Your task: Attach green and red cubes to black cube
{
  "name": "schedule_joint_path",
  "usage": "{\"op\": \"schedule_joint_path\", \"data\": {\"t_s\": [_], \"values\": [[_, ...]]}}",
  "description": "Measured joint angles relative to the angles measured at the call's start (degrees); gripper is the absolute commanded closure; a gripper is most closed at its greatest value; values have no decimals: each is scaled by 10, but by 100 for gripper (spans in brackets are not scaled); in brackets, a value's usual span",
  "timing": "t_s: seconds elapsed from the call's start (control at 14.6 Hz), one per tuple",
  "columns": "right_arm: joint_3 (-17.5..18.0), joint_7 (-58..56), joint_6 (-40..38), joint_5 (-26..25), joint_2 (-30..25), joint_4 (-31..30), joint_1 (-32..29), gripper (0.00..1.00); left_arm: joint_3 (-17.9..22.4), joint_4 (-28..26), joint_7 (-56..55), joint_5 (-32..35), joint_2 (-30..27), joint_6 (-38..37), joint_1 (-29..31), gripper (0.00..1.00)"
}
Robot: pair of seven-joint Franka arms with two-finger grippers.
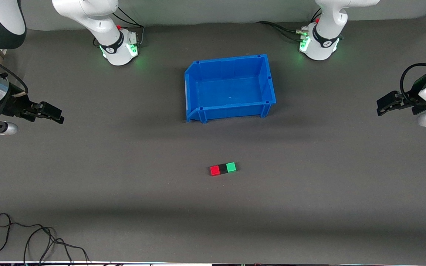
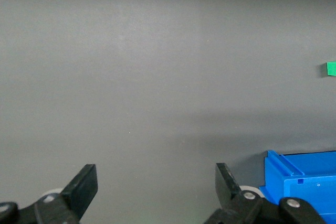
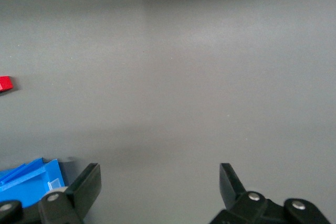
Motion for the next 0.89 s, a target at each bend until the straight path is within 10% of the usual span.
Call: {"op": "schedule_joint_path", "data": {"t_s": [0.89], "values": [[0,0,5,0,1,-1,3,0,-1,7,0,0,0,0,0,0]]}}
